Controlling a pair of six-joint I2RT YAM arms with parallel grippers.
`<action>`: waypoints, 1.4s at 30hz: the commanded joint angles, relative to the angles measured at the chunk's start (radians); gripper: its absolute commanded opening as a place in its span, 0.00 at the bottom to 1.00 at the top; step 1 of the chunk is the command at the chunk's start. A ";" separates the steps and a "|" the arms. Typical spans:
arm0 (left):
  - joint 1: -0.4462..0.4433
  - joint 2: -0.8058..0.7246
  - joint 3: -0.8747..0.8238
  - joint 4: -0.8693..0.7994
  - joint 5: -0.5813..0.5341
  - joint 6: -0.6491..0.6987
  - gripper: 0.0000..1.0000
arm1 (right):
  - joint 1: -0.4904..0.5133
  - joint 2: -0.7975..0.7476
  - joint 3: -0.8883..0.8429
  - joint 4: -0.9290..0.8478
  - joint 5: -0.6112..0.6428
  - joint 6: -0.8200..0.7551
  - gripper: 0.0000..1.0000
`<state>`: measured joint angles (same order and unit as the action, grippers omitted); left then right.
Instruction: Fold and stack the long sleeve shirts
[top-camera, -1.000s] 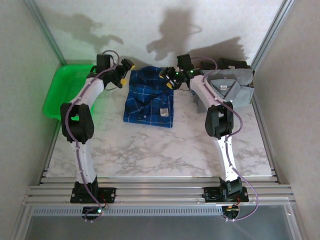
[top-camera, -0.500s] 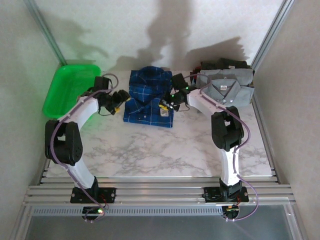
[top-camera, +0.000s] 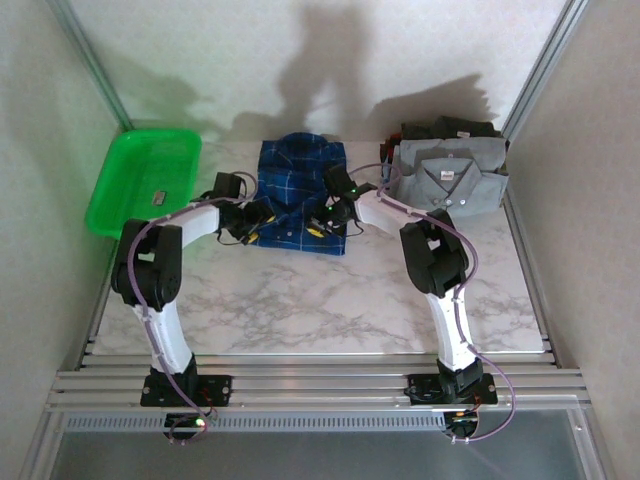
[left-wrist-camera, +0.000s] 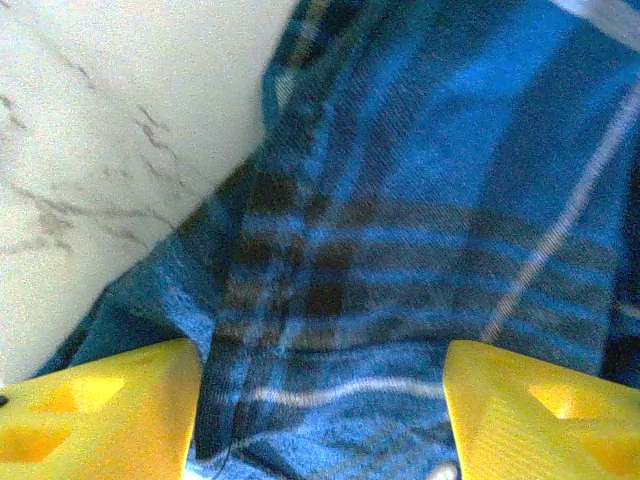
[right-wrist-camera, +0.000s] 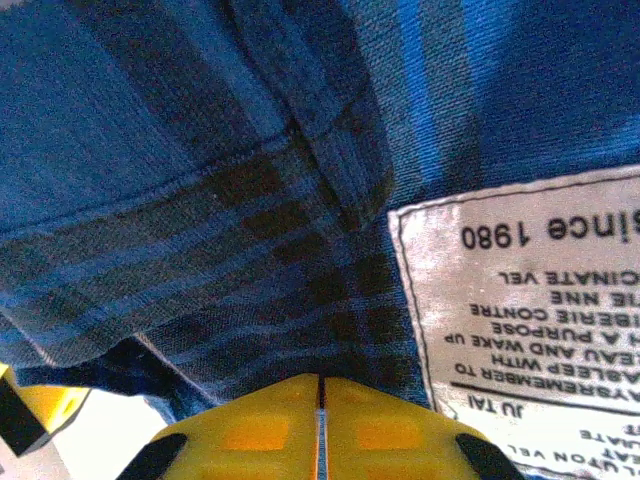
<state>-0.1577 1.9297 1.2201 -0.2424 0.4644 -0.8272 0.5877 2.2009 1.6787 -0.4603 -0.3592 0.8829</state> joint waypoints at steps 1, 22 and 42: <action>-0.004 0.030 0.054 0.078 -0.066 -0.045 0.62 | 0.022 0.029 -0.014 -0.003 0.039 0.012 0.09; -0.009 0.084 0.259 -0.089 -0.038 -0.035 0.69 | 0.037 0.065 -0.037 -0.094 0.103 -0.053 0.06; -0.022 -0.027 0.105 0.024 -0.050 -0.110 0.80 | 0.055 0.026 -0.107 -0.173 0.143 -0.148 0.03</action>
<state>-0.1692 1.8645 1.2827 -0.2119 0.4026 -0.9218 0.6292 2.2013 1.6184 -0.4911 -0.2687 0.7612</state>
